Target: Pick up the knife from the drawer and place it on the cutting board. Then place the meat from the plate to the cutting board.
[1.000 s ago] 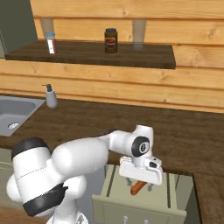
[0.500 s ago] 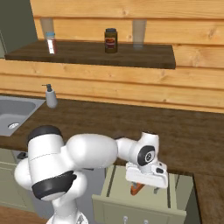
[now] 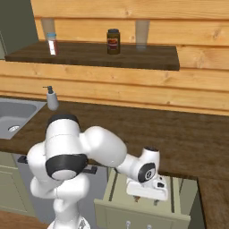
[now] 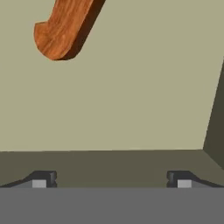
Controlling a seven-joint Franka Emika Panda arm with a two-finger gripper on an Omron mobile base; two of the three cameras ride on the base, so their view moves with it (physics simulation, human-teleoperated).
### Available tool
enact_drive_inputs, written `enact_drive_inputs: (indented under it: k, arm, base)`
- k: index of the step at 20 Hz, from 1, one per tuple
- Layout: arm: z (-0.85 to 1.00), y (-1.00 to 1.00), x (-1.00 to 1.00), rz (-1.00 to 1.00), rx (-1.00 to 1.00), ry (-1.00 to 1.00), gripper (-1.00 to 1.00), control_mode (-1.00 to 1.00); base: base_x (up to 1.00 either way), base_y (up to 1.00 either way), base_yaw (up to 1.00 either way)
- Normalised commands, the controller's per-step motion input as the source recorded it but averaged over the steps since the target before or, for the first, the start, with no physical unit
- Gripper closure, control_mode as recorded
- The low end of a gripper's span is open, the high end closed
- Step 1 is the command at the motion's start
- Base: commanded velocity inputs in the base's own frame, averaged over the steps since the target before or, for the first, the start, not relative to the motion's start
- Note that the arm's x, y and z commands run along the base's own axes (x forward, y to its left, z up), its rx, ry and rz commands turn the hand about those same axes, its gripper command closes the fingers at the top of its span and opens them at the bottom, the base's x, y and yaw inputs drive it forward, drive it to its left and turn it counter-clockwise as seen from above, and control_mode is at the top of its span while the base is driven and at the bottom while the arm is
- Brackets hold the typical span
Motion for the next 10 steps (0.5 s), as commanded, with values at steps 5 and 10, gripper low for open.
enact_drive_inputs:
  k: [5,10]
  arm:
    - [-0.51,0.09,-0.04,0.06,0.04,0.0,-1.0,-1.0]
    - [-0.12,0.0,-0.62,0.01,0.03,0.0,-1.0,-1.0]
  base:
    - [0.0,0.0,0.0]
    - [0.0,0.0,0.0]
